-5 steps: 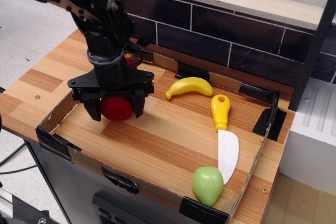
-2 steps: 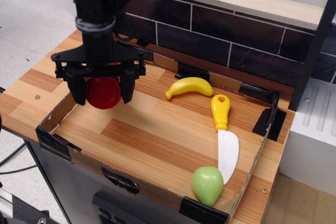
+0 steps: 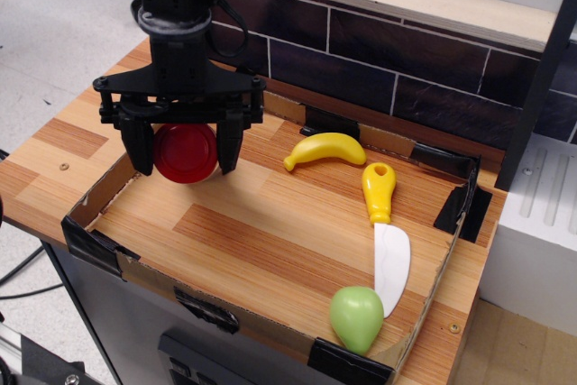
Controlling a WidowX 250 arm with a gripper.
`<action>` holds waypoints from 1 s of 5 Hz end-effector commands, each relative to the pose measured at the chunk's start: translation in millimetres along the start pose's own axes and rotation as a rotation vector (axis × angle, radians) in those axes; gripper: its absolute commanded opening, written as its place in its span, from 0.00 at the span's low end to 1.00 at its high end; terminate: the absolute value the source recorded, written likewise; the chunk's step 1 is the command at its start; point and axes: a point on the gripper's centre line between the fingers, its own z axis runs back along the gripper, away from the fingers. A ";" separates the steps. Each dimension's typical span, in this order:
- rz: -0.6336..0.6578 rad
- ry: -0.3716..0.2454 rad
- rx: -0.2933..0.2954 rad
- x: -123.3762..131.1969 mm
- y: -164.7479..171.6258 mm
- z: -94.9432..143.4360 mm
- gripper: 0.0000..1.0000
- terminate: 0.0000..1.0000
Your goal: Upright basil bottle
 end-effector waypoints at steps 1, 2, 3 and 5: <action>-0.021 0.123 -0.071 1.8 -9.7 24.3 0.00 0.00; -0.035 0.179 -0.079 2.0 -13.8 27.5 0.00 0.00; -0.013 0.204 -0.082 9.8 -16.1 24.8 0.00 0.00; 0.056 0.218 -0.060 31.9 -18.0 10.6 0.00 0.00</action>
